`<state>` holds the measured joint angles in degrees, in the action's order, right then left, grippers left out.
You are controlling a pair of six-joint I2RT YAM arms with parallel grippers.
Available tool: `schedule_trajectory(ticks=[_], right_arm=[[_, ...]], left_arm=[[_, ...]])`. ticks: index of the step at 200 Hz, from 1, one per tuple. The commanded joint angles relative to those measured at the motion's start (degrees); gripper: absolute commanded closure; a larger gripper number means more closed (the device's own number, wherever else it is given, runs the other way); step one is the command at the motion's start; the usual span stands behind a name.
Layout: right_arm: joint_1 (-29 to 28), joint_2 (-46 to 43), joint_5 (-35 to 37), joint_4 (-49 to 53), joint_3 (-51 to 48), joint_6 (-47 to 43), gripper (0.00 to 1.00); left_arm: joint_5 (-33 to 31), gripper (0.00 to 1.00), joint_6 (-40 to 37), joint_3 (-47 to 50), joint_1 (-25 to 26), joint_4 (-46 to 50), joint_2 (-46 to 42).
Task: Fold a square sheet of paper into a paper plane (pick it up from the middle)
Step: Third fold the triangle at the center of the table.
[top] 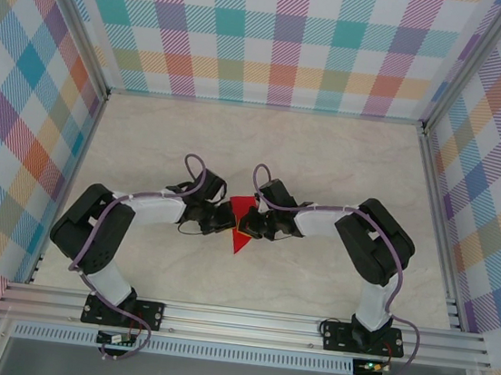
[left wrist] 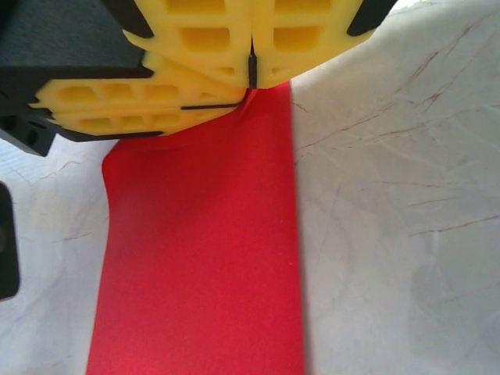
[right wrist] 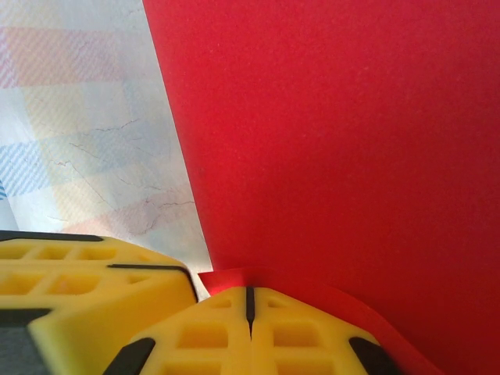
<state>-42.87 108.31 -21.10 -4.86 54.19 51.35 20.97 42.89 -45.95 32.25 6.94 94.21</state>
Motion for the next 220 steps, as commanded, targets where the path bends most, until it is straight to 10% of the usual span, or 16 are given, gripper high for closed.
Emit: schedule_trajectory(ticks=[1, 220], right_arm=[[-0.4, 1.8, 1.9, 2.3, -0.3, -0.8, 1.0], [-0.3, 2.1, 2.1, 2.9, -0.2, -0.7, 1.0]], left_arm=[[0.4, 1.0, 1.0, -0.9, 1.0, -1.5, 0.9], [0.6, 1.0, 2.7, -0.2, 1.0, -3.7, 1.0]])
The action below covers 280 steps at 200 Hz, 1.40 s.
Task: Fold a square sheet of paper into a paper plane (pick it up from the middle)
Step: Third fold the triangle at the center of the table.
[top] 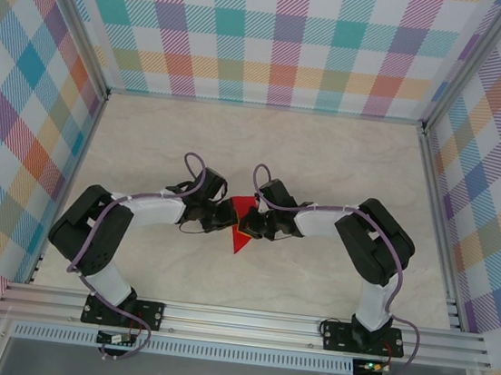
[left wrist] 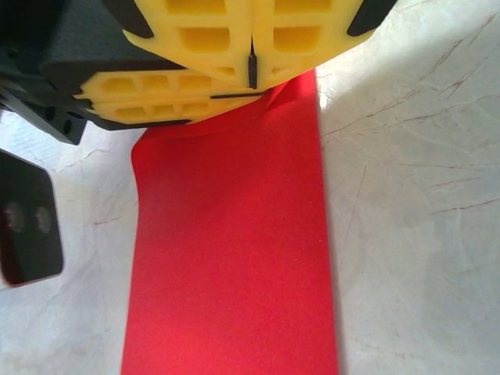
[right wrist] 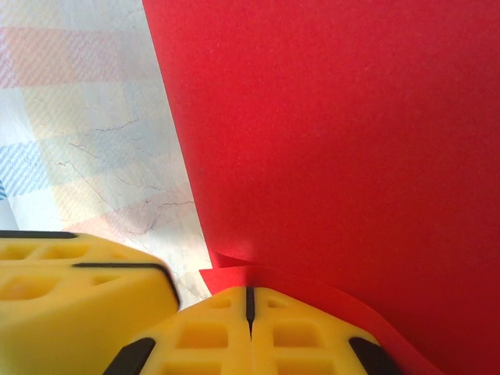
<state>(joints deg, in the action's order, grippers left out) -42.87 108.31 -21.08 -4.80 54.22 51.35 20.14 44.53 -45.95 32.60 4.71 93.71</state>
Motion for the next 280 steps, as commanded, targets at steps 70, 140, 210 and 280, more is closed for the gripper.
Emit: schedule_trajectory(ticks=[70, 140, 210, 280], right_arm=[[-0.3, 1.9, 2.2, 2.6, -0.5, -0.3, 1.0], [-0.3, 1.4, 2.0, 2.3, -0.6, 0.1, 1.0], [-0.2, 1.1, 2.1, 2.2, -0.7, 0.5, 1.0], [0.1, -2.0, 0.4, 3.0, 0.4, -0.6, 1.0]], left_arm=[[0.8, 1.0, 1.5, 0.6, 0.7, -1.1, 2.7], [-1.6, 1.0, 1.2, 1.5, 0.7, 0.4, 3.0], [-2.8, 1.0, 0.6, 1.5, 0.7, 1.6, 3.2], [-4.3, 1.0, 0.0, 1.0, 0.7, 4.0, 3.5]])
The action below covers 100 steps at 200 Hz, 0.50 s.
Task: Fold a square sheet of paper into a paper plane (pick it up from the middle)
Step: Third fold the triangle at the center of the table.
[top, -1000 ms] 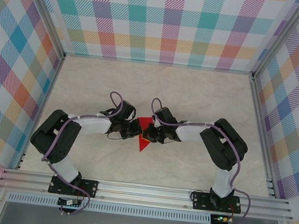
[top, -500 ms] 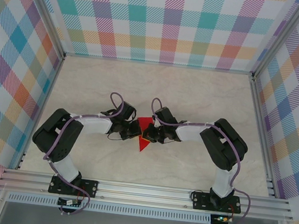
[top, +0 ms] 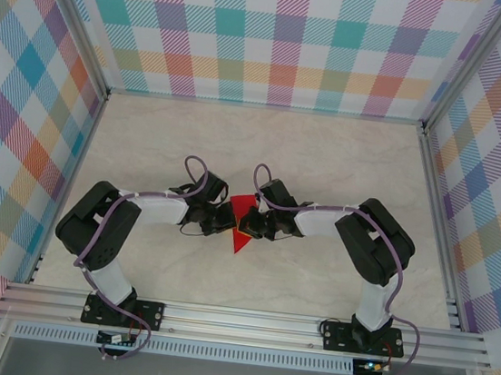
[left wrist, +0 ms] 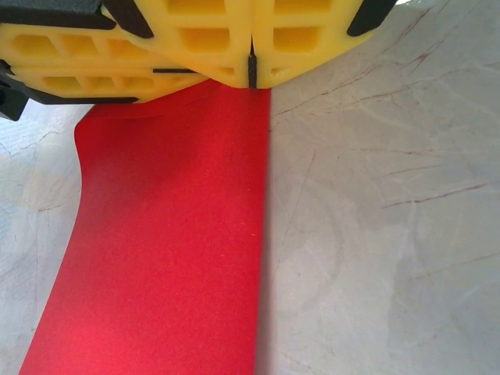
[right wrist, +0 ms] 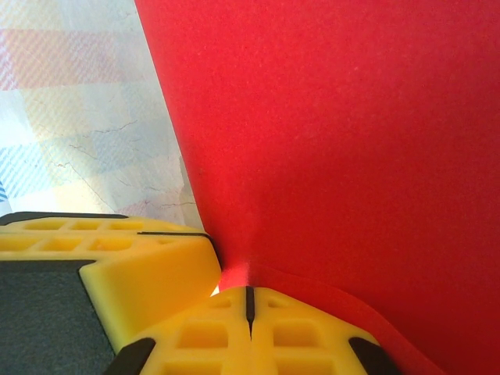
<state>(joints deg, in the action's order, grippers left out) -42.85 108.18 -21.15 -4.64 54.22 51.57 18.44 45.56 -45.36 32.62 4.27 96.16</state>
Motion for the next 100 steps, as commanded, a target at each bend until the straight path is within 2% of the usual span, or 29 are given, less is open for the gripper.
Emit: schedule_trajectory(ticks=[1, 49, 100], right_arm=[[0.1, -1.9, 0.4, 2.9, 0.4, -0.8, 1.0], [0.1, -4.7, 0.3, 4.7, 0.9, -1.6, 1.0], [0.1, -2.9, 2.4, 7.3, 1.3, -1.7, 1.0]], left_arm=[[-2.6, 1.0, -1.0, 0.4, 0.7, 4.5, 1.0], [-3.3, 1.0, -1.4, 0.5, 0.7, 5.4, 1.6], [-3.3, 1.0, -1.7, 0.1, 0.7, 6.0, 1.2]])
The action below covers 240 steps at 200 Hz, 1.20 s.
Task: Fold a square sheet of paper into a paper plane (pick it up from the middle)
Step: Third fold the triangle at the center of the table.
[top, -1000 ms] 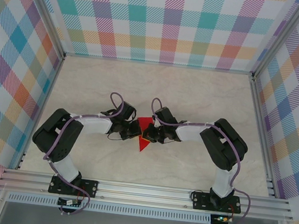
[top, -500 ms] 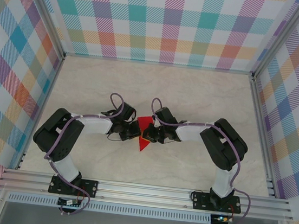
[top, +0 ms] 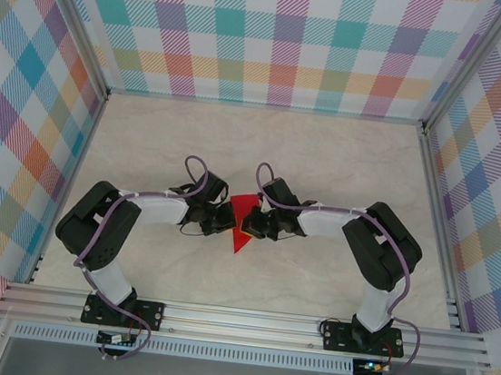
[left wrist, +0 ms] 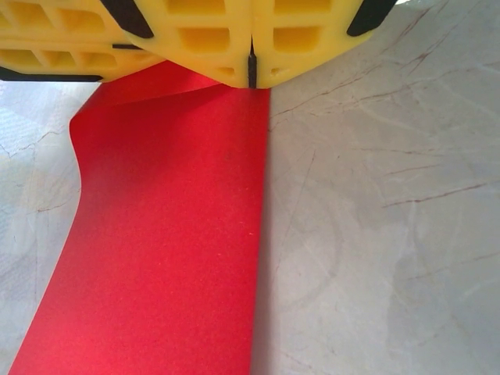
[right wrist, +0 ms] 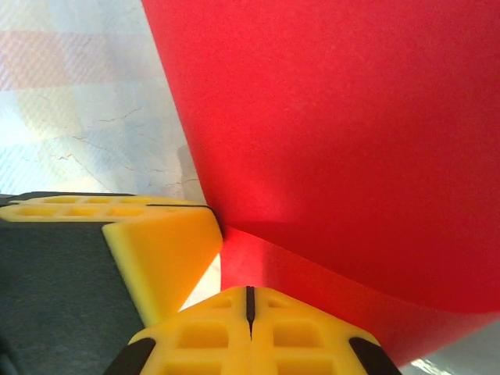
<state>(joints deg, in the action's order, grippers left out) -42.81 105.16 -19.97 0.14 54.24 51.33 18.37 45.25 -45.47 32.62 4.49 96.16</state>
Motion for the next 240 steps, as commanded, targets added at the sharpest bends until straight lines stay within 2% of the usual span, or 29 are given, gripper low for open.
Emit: schedule_trajectory(ticks=[1, 118, 178, 240], right_arm=[[0.1, 0.2, 1.2, 2.4, 1.4, -1.5, 1.0], [0.1, 3.7, 0.1, 2.1, 1.7, -2.9, 1.0], [0.0, 3.6, 0.1, 1.9, 1.7, -3.1, 1.0], [0.3, 1.9, -0.6, 0.4, 1.0, -3.1, 1.0]], left_arm=[[-3.3, 1.0, -1.3, 0.2, 0.7, 5.8, 1.2], [1.9, 1.0, -2.3, -1.3, 1.0, 3.4, -6.4], [1.8, 1.0, -1.7, -1.5, 2.1, 2.6, -2.0], [-1.2, 1.0, -1.9, -2.6, 2.2, 4.9, 1.8]])
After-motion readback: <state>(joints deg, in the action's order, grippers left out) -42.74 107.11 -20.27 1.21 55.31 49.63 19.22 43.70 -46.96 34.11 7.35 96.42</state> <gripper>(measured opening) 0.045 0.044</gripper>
